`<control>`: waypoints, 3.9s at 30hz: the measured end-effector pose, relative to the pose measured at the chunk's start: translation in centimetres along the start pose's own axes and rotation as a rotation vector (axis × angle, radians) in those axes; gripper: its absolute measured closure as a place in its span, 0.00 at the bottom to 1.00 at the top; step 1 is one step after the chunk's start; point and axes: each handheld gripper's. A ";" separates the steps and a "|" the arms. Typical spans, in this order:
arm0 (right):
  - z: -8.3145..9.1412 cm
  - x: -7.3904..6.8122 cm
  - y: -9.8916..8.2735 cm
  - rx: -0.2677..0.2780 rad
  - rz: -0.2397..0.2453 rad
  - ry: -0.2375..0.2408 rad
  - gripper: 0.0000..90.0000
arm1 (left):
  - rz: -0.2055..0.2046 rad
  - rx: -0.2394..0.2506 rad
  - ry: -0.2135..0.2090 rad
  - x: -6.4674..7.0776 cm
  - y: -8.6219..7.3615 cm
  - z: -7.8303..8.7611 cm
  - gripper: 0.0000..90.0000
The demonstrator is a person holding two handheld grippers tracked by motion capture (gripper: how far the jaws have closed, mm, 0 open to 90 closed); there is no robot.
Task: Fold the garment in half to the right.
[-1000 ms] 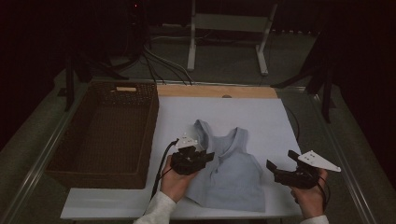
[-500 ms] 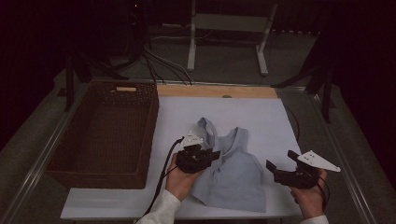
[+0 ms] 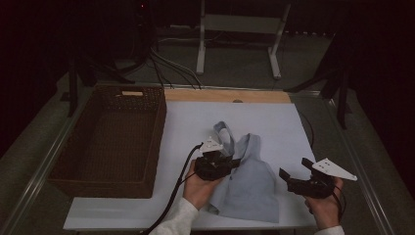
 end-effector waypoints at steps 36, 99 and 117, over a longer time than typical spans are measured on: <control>0.1 0.1 -0.2 0.001 -0.004 -0.002 0.03 | 0.005 -0.058 -0.060 1.6 -0.1 -4.8 0.86; -0.7 -1.3 0.0 -0.012 0.010 0.046 0.03 | -0.227 0.028 -0.009 0.6 -0.5 -3.6 0.00; -1.7 -1.9 0.0 -0.006 0.011 0.077 0.03 | -0.251 0.025 0.012 -0.6 -0.3 -2.2 0.00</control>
Point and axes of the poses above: each handheld gripper's, and its own axes: z roughly backward along the jaws, y roughly out of its top, x roughly to its right, and after that the axes turned 12 degrees about z, right-handed
